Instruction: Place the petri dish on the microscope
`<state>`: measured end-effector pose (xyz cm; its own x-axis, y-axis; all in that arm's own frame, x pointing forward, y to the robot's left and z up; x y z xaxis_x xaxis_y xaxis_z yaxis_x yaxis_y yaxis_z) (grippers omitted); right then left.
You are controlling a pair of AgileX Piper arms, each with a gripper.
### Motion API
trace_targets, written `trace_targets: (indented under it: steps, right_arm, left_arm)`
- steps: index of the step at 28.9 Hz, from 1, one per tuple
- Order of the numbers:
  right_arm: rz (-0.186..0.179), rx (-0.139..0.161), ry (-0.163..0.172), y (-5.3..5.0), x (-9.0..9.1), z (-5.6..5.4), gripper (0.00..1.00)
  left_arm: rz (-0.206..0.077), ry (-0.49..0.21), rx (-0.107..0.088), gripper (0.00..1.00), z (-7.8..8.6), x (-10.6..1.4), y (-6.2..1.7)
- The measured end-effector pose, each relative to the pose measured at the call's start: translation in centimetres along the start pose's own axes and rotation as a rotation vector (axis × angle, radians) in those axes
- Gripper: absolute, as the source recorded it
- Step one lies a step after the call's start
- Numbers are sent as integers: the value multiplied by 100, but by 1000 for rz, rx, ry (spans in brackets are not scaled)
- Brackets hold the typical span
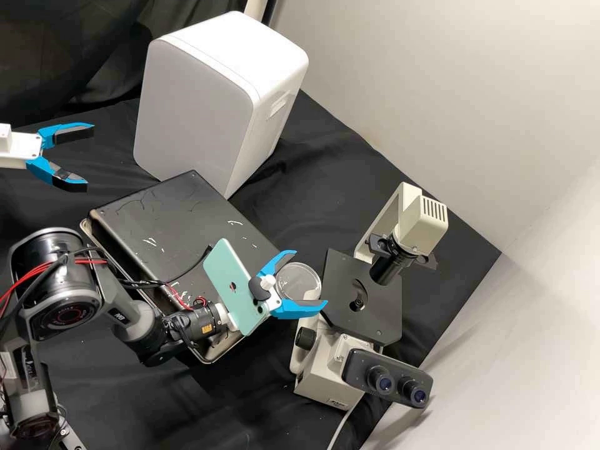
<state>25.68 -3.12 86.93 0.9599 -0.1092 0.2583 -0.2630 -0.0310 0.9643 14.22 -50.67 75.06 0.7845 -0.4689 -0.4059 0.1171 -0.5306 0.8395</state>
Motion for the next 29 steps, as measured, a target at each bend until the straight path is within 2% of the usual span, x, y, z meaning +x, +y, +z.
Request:
trace_targets:
  steps: [7,13,18,22,25,29]
  right_arm:
    - [42,-1,3,90,86,6,0]
    - [60,-20,-21,96,226,89,0]
    - [57,-31,-51,77,322,151,0]
    - [51,-25,-81,27,364,213,0]
    - [47,-42,-87,-3,392,227,0]
    - [49,-38,-82,-21,448,223,0]
  left_arm:
    - [0,0,0,100,0,0,0]
    - [0,0,0,100,0,0,0]
    - [0,-2,0,100,3,0,-1]
    - [-1,-3,0,100,6,1,-1]
    - [-2,-10,0,100,16,1,-4]
    - [-2,-10,0,100,16,1,-4]
